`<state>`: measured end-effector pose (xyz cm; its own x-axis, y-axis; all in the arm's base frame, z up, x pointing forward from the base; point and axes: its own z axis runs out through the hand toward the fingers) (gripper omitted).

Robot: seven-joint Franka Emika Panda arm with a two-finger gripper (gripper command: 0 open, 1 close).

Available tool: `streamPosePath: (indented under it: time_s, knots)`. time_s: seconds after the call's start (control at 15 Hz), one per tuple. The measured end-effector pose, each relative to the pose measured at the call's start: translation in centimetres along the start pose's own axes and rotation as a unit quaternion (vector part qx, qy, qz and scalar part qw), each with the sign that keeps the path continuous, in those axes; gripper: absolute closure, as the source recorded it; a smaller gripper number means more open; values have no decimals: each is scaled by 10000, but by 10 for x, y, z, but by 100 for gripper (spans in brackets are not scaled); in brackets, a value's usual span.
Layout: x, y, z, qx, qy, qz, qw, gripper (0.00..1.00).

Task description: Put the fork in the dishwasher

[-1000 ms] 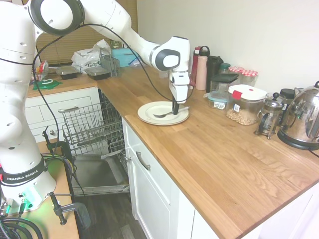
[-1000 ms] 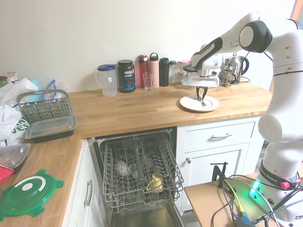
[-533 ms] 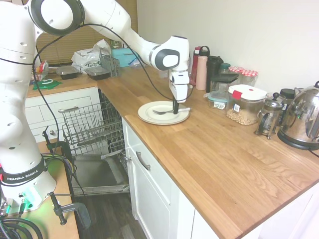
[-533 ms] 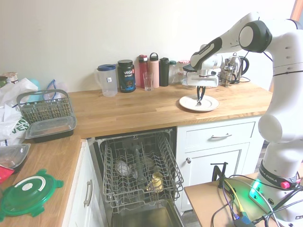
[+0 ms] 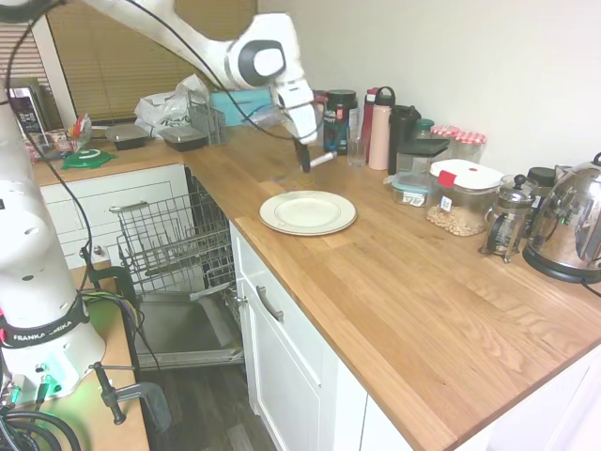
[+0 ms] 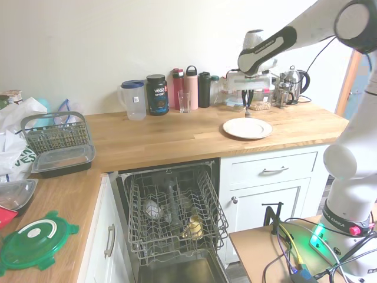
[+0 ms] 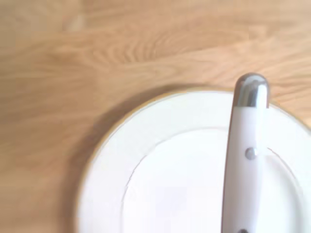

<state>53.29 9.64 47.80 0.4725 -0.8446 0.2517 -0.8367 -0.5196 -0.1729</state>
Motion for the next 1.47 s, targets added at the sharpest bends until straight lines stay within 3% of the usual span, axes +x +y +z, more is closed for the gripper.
streamPosePath:
  time_s: [0.33, 0.47, 0.6, 0.73, 0.93, 1.0, 1.47]
  knots:
    - [-169, 47, -123, -56, 949, -526, 9941, 100]
    - [-266, 93, -173, -50, 1422, -753, 9869, 100]
    - [-355, 123, -199, 131, 1807, -1046, 9779, 100]
    - [-401, 110, -189, 22, 1889, -1289, 9735, 100]
    - [-425, 62, -151, -388, 1626, -1583, 9731, 100]
    - [-436, 56, -138, -479, 1595, -1750, 9704, 100]
    - [-490, 67, -37, -1255, 1890, -2501, 9413, 100]
